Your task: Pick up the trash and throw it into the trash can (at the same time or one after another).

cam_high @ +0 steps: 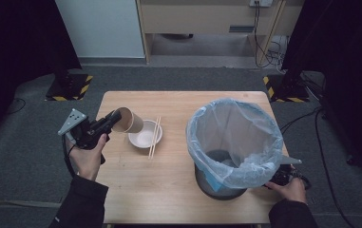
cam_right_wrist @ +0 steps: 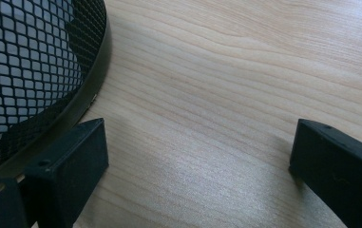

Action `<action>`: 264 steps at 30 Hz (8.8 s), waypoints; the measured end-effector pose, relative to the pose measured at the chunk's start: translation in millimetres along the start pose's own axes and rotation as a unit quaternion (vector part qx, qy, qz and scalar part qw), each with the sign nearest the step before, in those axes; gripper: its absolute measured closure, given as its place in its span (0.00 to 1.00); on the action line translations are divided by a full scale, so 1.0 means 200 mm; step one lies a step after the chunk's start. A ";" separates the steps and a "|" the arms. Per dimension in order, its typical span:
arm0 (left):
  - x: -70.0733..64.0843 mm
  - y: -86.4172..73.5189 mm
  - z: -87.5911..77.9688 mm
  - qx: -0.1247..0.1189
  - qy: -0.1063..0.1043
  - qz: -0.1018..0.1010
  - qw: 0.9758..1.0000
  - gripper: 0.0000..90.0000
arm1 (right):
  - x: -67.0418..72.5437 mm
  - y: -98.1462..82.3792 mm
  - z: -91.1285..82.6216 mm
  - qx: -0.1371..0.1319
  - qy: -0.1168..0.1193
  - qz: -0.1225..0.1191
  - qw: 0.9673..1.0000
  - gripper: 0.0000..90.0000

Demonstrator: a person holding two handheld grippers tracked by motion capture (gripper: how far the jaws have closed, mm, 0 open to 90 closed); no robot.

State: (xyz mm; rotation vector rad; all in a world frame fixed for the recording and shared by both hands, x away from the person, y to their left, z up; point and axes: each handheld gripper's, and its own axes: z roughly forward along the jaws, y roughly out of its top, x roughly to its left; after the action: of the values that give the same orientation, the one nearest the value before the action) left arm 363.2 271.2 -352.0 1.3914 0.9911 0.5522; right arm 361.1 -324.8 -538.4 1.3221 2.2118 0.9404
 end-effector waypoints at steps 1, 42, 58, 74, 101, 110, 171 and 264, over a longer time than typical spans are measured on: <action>-0.01 0.01 0.00 -0.004 -0.002 0.002 1.000 0.91 | 0.00 0.00 0.00 0.000 0.000 0.000 1.000 0.06; -0.44 0.29 -0.06 -0.078 -0.117 0.050 0.989 0.91 | 0.00 0.00 0.00 0.000 0.001 -0.001 1.000 0.06; -0.62 0.38 0.06 -0.085 -0.155 0.062 0.982 0.91 | 0.00 0.00 0.00 0.000 0.001 -0.001 1.000 0.06; -0.77 0.34 0.23 -0.065 -0.187 0.062 0.978 0.91 | 0.00 0.00 0.00 0.000 0.001 -0.001 1.000 0.06; -0.98 0.14 0.52 0.008 -0.228 0.075 0.971 0.90 | 0.00 0.00 0.00 0.001 0.004 -0.001 1.000 0.06; -0.96 0.11 0.53 -0.010 -0.237 0.082 0.968 0.59 | 0.00 0.00 0.00 0.001 0.004 -0.001 1.000 0.06; 0.02 -0.55 0.68 0.209 0.063 0.050 0.974 0.43 | 0.00 0.00 0.00 0.002 0.006 -0.002 1.000 0.06; -0.24 -0.05 0.21 0.063 -0.066 0.036 0.995 0.88 | 0.00 0.01 0.01 0.001 0.006 -0.007 1.000 0.06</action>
State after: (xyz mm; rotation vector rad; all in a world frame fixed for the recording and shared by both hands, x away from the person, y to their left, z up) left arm 371.3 207.3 -354.9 1.5594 0.8842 0.4506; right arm 362.4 -323.1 -538.5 1.3039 2.2283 0.9454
